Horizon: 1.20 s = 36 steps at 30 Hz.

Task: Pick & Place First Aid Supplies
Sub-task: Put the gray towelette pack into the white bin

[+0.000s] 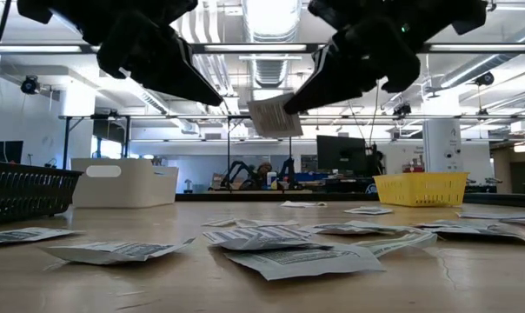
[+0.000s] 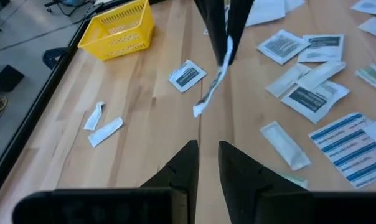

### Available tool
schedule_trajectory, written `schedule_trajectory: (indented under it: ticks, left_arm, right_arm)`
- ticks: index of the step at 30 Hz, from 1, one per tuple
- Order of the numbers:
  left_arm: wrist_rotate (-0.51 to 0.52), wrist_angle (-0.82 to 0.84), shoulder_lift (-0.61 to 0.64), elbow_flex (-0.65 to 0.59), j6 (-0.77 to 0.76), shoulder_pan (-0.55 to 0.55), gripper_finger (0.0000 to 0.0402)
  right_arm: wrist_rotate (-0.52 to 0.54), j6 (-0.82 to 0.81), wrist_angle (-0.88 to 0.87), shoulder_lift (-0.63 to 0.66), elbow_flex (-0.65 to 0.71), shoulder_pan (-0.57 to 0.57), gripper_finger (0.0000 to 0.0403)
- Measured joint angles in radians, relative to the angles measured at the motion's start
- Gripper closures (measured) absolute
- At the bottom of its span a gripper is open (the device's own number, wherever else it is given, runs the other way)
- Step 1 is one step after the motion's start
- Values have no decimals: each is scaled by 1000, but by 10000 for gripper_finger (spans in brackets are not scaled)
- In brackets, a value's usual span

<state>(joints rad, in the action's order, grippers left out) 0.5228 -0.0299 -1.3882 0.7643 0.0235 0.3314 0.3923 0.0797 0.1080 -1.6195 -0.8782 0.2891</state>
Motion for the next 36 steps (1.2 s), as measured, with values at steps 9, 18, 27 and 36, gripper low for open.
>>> schedule_trajectory:
  ticks: [9,18,27,36]
  left_arm:
    - [-2,-72,-3,0,1,-20,337]
    - [-102,-73,-4,0,9,-44,337]
    - [-103,-103,-4,0,57,-62,282]
    - [-221,-145,-3,0,98,-62,216]
  right_arm:
    - [-3,9,0,8,6,-7,394]
    - [-6,-25,-21,25,9,1,394]
    - [-28,3,-22,41,6,12,394]
    - [-28,30,-16,34,-3,12,394]
